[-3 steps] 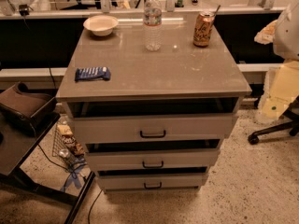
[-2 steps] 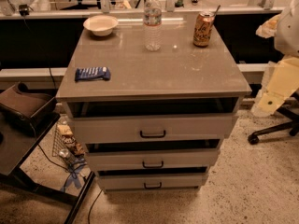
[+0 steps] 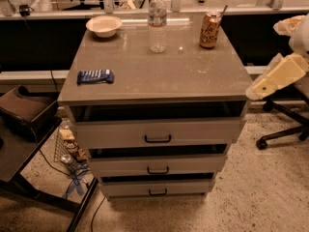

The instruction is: Knock water bottle over

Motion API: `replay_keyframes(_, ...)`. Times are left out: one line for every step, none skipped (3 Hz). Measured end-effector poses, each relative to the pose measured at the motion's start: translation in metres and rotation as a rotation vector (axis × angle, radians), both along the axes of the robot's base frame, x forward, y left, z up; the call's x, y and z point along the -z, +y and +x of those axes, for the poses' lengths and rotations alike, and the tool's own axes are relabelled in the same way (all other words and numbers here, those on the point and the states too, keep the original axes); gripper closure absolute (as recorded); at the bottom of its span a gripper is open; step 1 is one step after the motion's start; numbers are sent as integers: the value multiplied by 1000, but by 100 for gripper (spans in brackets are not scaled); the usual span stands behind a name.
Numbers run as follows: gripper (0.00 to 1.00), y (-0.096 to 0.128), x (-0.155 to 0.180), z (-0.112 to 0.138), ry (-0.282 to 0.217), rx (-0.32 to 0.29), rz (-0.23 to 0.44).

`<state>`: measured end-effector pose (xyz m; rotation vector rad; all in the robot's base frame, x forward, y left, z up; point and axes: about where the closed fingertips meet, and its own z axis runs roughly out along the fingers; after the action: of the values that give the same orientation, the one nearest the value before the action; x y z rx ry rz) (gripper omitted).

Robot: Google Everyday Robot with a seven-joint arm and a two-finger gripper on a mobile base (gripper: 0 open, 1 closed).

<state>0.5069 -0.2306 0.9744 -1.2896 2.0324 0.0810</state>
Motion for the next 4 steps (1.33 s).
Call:
replay_keyframes(0, 7, -8, 47, -158, -7, 227)
replay_keyframes(0, 24, -23, 70, -234, -4, 350)
replay_keyframes(0, 23, -25, 69, -235, 0, 348)
replay_keyframes(0, 28, -25, 71, -239, 0, 364)
